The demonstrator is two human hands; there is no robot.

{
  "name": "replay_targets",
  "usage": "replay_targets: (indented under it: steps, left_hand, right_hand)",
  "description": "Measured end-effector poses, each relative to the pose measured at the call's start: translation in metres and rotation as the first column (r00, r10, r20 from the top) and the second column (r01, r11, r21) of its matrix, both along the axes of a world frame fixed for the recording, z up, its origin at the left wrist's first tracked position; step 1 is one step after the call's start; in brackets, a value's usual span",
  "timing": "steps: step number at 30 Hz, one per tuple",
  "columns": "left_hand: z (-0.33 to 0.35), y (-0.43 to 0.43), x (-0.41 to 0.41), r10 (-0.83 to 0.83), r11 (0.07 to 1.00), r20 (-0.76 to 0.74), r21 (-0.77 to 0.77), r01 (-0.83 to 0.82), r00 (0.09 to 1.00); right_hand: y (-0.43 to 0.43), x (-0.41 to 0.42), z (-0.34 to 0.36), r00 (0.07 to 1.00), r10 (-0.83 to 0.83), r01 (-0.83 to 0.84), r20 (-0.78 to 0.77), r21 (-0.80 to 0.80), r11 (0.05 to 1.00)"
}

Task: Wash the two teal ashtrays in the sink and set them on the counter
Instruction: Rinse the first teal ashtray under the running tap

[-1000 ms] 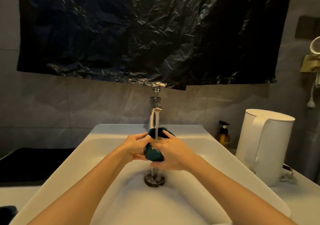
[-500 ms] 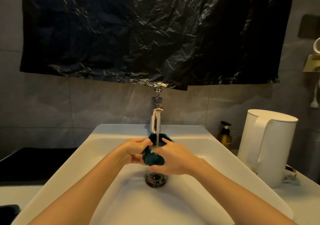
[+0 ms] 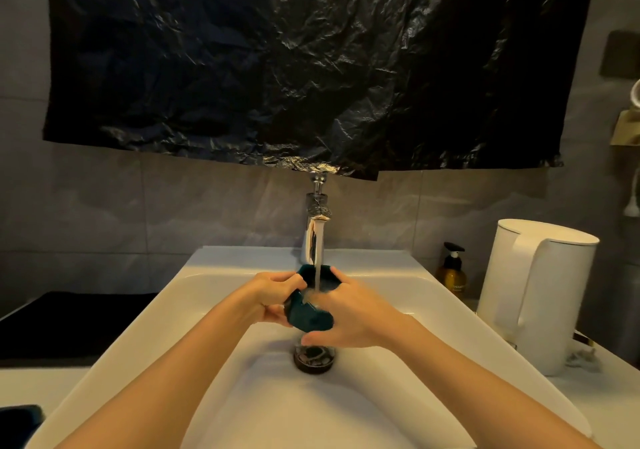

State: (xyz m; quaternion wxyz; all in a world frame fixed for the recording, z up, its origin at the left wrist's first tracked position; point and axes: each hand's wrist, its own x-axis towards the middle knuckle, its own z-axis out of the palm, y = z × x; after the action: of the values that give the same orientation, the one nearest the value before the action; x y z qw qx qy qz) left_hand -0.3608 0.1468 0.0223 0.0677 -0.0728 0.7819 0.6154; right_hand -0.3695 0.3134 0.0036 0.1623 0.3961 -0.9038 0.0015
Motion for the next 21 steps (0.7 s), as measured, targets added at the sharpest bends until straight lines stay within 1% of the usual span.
replay_targets:
  steps: [2, 3, 5, 6, 7, 8, 9, 11, 12, 13, 14, 15, 17, 18, 19, 21]
  left_hand:
    - [0.000, 0.001, 0.001, -0.012, 1.000, -0.007, -0.019, 0.012, 1.000]
    - [0.000, 0.001, 0.001, -0.019, 1.000, -0.012, -0.018, 0.019, 1.000]
    - [0.002, 0.000, 0.002, -0.025, 1.000, -0.035, -0.006, 0.025, 0.999]
    - [0.003, -0.001, 0.002, -0.018, 1.000, -0.052, -0.005, 0.018, 0.998]
    - [0.004, -0.002, 0.002, -0.001, 1.000, -0.075, -0.012, 0.000, 0.997]
    - [0.004, -0.003, 0.001, 0.019, 1.000, -0.101, -0.021, -0.021, 0.995]
    - [0.003, -0.004, 0.000, 0.033, 0.999, -0.129, -0.025, -0.036, 0.991]
    - [0.001, -0.006, -0.003, 0.042, 0.998, -0.189, -0.039, -0.050, 0.981]
    - [0.000, -0.007, -0.006, 0.046, 0.997, -0.221, -0.058, -0.060, 0.974]
    - [-0.001, -0.007, -0.008, 0.045, 0.993, -0.254, -0.091, -0.070, 0.966]
    - [-0.002, -0.007, -0.009, 0.043, 0.986, -0.296, -0.144, -0.089, 0.954]
    - [-0.002, -0.006, -0.008, 0.035, 0.969, -0.351, -0.219, -0.118, 0.936]
    - [-0.002, -0.003, -0.005, -0.008, 0.893, -0.467, -0.401, -0.204, 0.884]
    - [-0.001, -0.002, -0.003, -0.046, 0.847, -0.520, -0.473, -0.243, 0.853]
    - [0.000, 0.000, -0.001, -0.090, 0.808, -0.562, -0.524, -0.269, 0.822]
    - [0.001, 0.003, 0.002, -0.209, 0.714, -0.613, -0.628, -0.310, 0.762]
  right_hand:
    - [-0.003, 0.004, 0.000, 0.998, 0.033, -0.033, 0.046, -0.004, 0.999]
    - [-0.004, 0.004, 0.001, 0.998, 0.022, -0.023, 0.051, 0.007, 1.000]
    - [0.000, 0.003, 0.007, 0.997, -0.048, 0.047, 0.062, 0.024, 0.999]
    - [0.003, 0.003, 0.012, 0.992, -0.088, 0.089, 0.096, -0.006, 0.996]
    - [0.007, 0.004, 0.015, 0.979, -0.115, 0.129, 0.169, -0.076, 0.989]
    - [0.012, 0.003, 0.017, 0.965, -0.112, 0.158, 0.239, -0.181, 0.971]
    - [0.015, 0.002, 0.017, 0.959, -0.106, 0.184, 0.262, -0.293, 0.938]
    - [0.017, -0.006, 0.015, 0.973, -0.106, 0.196, 0.207, -0.485, 0.852]
    - [0.017, -0.012, 0.013, 0.975, -0.113, 0.204, 0.194, -0.555, 0.806]
    - [0.015, -0.016, 0.011, 0.967, -0.126, 0.237, 0.222, -0.596, 0.767]
    - [0.013, -0.019, 0.008, 0.951, -0.126, 0.283, 0.284, -0.626, 0.727]
    - [0.011, -0.021, 0.005, 0.917, -0.118, 0.351, 0.380, -0.634, 0.690]
    - [0.010, -0.025, 0.001, 0.830, -0.050, 0.467, 0.556, -0.643, 0.607]
    - [0.011, -0.026, -0.001, 0.792, -0.012, 0.504, 0.611, -0.641, 0.579]
    - [0.012, -0.027, -0.002, 0.779, 0.013, 0.512, 0.627, -0.648, 0.563]
    - [0.012, -0.029, -0.006, 0.797, 0.047, 0.482, 0.601, -0.682, 0.550]
